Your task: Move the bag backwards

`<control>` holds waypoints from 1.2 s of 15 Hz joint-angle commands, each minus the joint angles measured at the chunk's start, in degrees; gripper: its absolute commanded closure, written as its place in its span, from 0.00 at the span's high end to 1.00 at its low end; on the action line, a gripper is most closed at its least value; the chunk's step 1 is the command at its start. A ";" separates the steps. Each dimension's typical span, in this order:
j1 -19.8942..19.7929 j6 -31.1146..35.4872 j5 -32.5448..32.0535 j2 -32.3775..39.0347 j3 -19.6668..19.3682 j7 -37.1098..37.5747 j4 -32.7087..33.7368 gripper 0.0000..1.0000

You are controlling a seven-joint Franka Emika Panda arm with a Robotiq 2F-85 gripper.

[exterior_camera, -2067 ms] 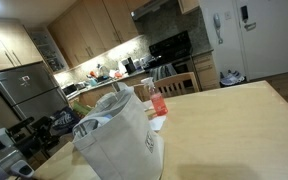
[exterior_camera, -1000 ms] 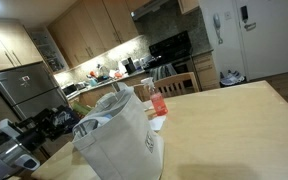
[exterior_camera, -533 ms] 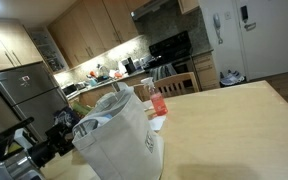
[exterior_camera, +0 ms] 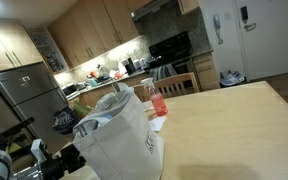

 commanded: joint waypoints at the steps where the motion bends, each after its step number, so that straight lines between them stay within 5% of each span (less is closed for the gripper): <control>1: -0.87 3.95 -1.85 0.75 -0.62 2.43 1.78 1.00; 10: -1.27 11.53 -4.34 -0.34 -0.97 7.12 4.91 1.00; 16: -0.30 9.59 -4.15 0.92 -1.25 5.89 4.98 1.00; 18: -1.35 15.96 -10.19 -0.21 -0.45 9.82 4.14 1.00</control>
